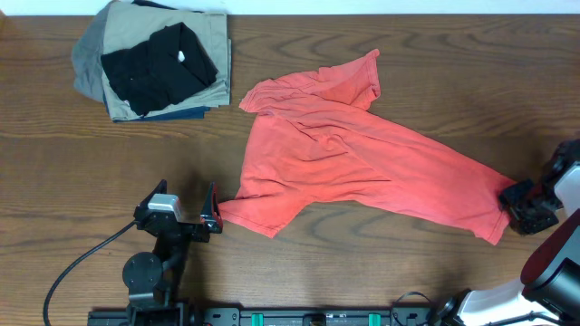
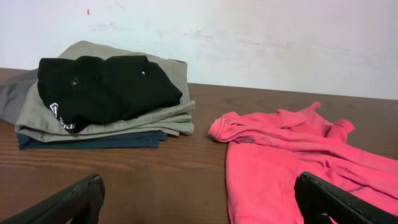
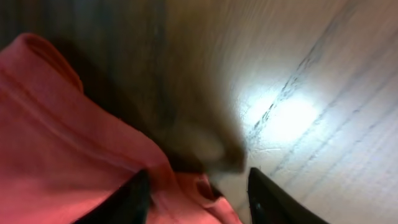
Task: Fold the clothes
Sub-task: 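Lower the right gripper onto the t-shirt's right hem and grasp it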
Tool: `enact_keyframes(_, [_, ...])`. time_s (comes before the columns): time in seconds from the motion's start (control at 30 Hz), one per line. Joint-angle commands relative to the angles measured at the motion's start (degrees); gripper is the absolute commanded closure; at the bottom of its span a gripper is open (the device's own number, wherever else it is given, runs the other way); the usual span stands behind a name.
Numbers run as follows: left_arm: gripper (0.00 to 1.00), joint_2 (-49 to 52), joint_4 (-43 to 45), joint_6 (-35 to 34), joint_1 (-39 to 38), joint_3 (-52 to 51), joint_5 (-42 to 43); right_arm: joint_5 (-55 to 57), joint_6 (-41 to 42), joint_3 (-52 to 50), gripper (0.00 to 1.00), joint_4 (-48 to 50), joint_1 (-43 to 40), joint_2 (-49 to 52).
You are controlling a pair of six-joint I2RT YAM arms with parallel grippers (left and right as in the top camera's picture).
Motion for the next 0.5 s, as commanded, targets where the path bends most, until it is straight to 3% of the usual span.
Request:
enact_keyframes(0.0, [0.02, -0.09, -1.66, 0.35, -0.2, -1.14, 1.14, 1.16, 0.22, -1.68, 0.6, 0.44, -0.17, 0.46])
enact_keyframes(0.47, [0.02, -0.09, -1.66, 0.35, -0.2, -1.14, 1.14, 0.7, 0.2, 2.67, 0.84, -2.27, -0.22, 0.42])
